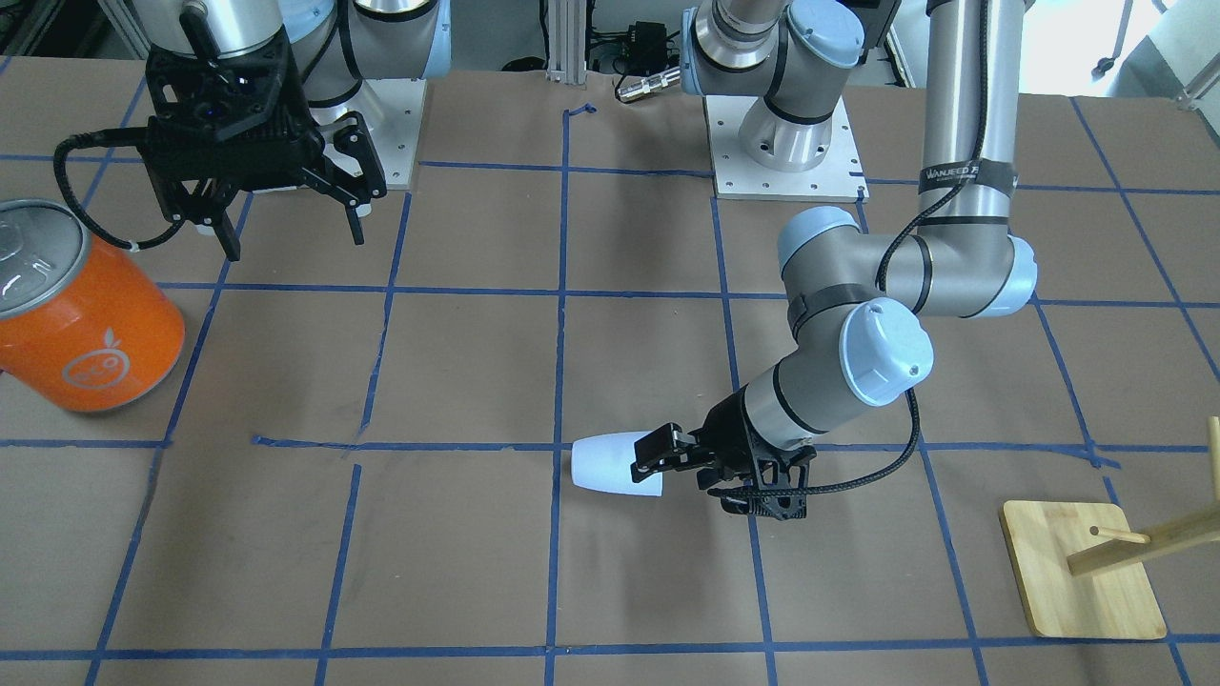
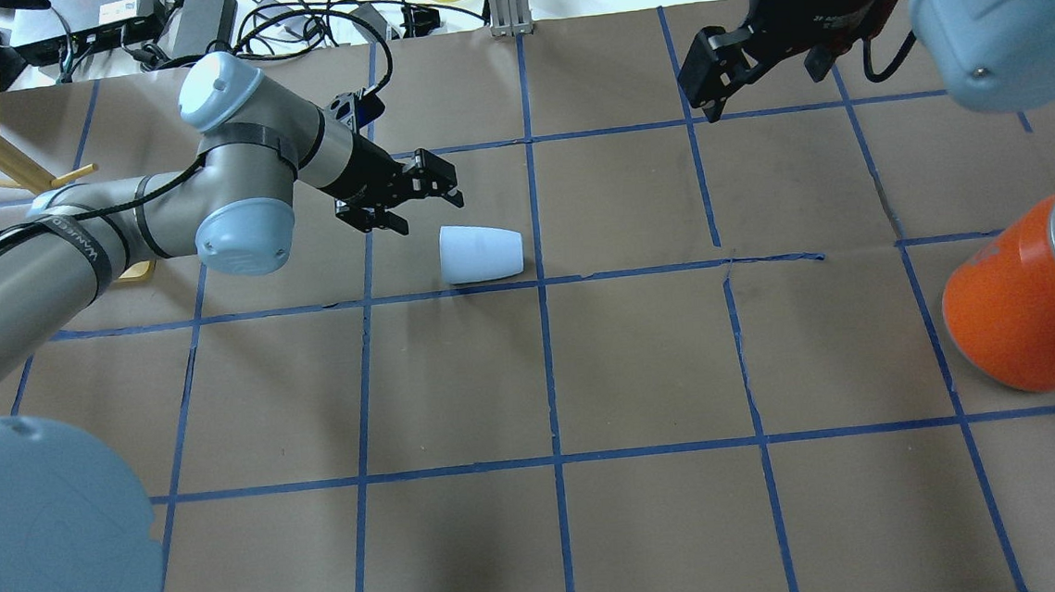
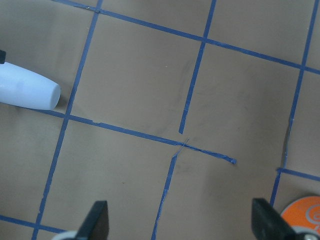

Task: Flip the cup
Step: 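Close the left gripper on the rim of the lying cup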

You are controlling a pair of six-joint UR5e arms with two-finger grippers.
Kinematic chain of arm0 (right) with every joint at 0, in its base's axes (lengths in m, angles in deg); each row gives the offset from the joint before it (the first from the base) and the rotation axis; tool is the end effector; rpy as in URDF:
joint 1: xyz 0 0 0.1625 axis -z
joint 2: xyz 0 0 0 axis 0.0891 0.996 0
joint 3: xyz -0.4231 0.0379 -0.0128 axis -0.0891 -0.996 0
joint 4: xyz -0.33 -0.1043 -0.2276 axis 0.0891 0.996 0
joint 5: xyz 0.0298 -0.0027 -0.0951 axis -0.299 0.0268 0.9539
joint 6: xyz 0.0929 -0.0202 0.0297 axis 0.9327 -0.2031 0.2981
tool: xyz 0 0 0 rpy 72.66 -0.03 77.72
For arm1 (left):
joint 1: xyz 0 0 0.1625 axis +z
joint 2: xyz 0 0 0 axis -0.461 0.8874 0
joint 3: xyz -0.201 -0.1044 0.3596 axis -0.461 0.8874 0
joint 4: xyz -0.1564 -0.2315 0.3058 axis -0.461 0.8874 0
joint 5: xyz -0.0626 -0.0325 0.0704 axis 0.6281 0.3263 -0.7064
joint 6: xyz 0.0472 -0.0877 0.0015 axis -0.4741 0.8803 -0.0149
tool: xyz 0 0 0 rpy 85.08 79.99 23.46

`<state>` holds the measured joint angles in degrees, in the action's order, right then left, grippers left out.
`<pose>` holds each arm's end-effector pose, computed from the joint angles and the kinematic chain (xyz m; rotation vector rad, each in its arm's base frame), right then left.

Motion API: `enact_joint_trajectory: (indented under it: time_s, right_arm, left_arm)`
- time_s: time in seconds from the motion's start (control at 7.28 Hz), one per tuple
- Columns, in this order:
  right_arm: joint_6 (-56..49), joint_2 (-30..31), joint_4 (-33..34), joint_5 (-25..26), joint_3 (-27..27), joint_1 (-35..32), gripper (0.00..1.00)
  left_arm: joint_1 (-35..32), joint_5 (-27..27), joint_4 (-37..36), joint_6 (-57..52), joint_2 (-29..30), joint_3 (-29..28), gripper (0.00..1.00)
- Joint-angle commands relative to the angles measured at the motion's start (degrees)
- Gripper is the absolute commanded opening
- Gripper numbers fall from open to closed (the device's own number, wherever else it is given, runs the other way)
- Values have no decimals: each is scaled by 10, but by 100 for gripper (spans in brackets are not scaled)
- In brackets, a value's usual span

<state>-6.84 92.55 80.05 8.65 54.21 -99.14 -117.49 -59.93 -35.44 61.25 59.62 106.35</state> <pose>0.1651 -0.4919 0.5282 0.3446 -3.0690 0.2929 -0.1818 -0.6141 0.2235 0.1177 -2.6312 0.0663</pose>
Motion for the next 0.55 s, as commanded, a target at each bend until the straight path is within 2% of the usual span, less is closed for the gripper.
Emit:
enact_joint_trajectory:
  time_s: [0.0,0.14,0.27,0.41]
  right_arm:
    - [41,10,-7,-3,0,26,100]
    - [63,11,-8,-6,-1,31,100]
    - [64,14,-10,-5,0,32,100]
    - [63,15,-11,-5,0,32,100]
  left_arm:
    - [-13,31,-25,42,18,4,91]
    - [-14,32,-20,43,25,3,88]
    - [-14,37,-19,46,25,4,57]
    - [-14,47,-18,46,25,3,32]
